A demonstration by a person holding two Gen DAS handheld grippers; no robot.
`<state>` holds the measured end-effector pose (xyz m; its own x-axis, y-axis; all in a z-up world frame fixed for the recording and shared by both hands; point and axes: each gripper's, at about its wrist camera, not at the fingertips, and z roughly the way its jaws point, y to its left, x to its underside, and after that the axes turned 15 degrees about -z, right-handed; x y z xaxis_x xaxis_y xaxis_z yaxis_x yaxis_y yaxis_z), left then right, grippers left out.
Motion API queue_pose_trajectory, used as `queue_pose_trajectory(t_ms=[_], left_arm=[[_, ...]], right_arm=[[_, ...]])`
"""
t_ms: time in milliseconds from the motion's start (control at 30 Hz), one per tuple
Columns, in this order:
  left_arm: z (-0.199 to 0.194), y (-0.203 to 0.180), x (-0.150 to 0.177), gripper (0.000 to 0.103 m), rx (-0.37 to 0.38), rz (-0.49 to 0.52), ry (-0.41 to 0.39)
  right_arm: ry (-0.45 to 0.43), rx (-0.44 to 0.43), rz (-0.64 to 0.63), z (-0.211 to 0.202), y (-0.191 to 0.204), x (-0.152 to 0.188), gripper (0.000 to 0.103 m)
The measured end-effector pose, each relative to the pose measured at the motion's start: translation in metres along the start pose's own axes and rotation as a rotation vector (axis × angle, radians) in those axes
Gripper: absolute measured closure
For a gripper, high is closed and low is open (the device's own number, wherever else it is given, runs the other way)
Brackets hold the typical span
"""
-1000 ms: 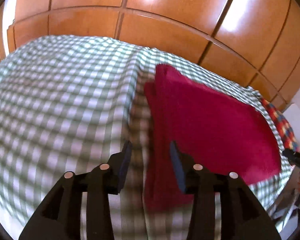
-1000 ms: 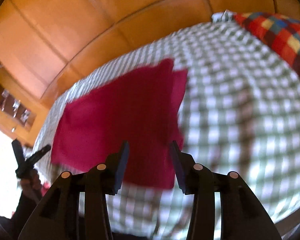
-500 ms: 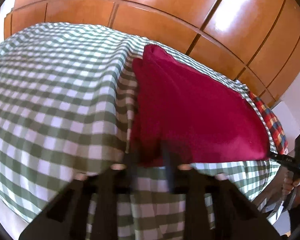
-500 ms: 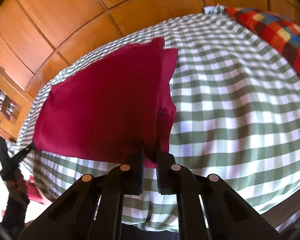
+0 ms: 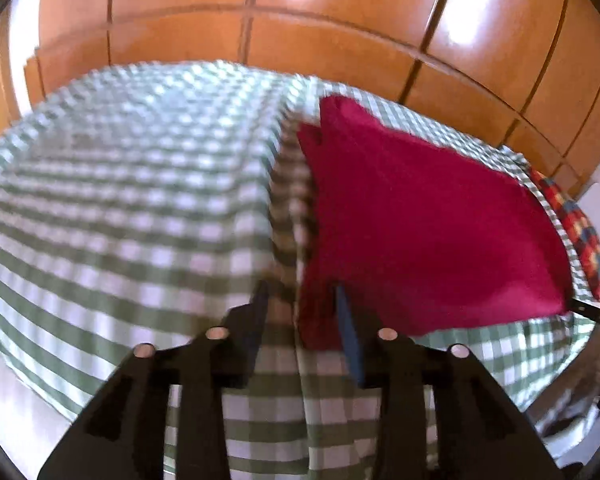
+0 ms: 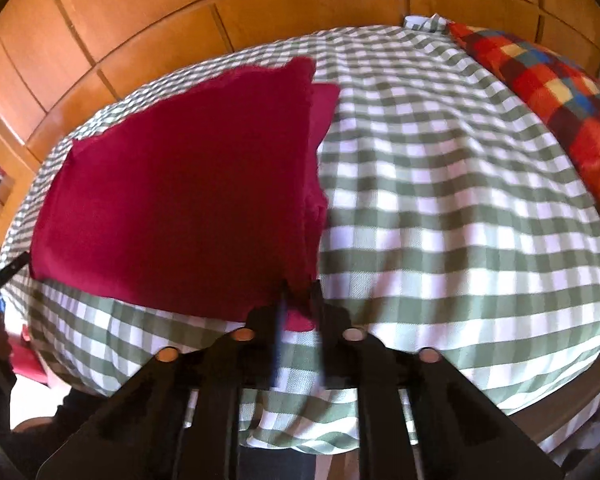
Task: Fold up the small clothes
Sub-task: 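Lay the folded sweater flat and open both tools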
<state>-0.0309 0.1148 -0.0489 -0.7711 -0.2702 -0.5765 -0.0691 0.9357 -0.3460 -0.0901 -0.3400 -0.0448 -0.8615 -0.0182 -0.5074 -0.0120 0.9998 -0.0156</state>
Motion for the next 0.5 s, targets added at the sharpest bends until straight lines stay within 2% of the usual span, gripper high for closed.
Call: queue_pose_trajectory(t_ms=[33,100,167,333,500], left_arm=[[-0.004,-0.004,-0.003,0.069,0.004,0.002,-0.023],[-0.011,-0.013,-0.010,0.069,0.012,0.004,-0.062],[-0.013,-0.026,-0.016,0.067,-0.011,0.033,-0.095],[-0.002,-0.068,-0.017,0.060,-0.089,0.134,-0.150],[0.005,-0.092,-0.014,0.060,-0.087,0.177,-0.155]], right_arm=[[-0.017,0.020,-0.003,-0.004,0.001,-0.002,0.071],[-0.069,0.046,-0.014,-0.015,0.004,-0.010,0.055],[-0.131,0.061,-0.030,-0.024,0.012,-0.026,0.051],[-0.188,0.050,-0.057,-0.007,0.039,-0.061,0.051],[-0.193,0.031,-0.002,0.019,0.053,-0.078,0.051]])
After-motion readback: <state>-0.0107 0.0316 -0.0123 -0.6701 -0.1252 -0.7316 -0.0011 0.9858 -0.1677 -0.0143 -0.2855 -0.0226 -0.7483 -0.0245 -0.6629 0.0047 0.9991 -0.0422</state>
